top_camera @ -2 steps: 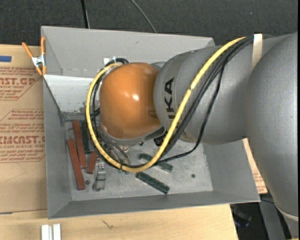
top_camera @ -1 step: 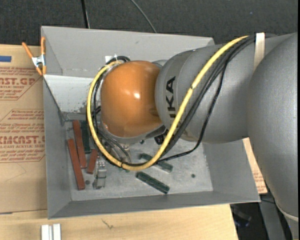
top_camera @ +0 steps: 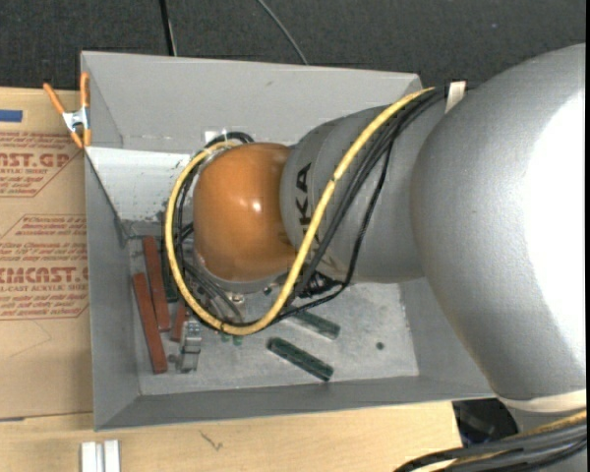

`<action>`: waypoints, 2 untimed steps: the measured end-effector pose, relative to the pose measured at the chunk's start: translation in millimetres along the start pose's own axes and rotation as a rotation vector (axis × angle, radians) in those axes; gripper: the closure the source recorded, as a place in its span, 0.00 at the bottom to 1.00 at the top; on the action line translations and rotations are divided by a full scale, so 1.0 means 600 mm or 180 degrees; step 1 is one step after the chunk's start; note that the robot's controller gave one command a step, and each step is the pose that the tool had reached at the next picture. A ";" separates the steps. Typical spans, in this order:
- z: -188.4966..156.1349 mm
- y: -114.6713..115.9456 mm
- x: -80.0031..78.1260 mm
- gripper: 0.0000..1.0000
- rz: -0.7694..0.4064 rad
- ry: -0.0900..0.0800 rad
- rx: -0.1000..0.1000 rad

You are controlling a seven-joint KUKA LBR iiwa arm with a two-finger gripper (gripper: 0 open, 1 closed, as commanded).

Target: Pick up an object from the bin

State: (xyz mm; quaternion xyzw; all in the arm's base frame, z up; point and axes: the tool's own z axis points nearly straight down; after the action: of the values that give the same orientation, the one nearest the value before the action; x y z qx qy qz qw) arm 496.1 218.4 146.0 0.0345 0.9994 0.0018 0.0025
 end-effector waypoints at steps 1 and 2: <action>0.067 -0.015 -0.021 0.00 -0.0369 0.0018 0.0011; 0.117 -0.053 -0.011 1.00 0.0586 0.0018 0.0011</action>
Offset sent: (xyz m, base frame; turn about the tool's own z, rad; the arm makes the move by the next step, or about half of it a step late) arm 0.0032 -0.0371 -0.0760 0.2382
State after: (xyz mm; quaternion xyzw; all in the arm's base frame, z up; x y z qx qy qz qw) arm 501.1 186.4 75.6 0.1261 0.9920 0.0004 -0.0005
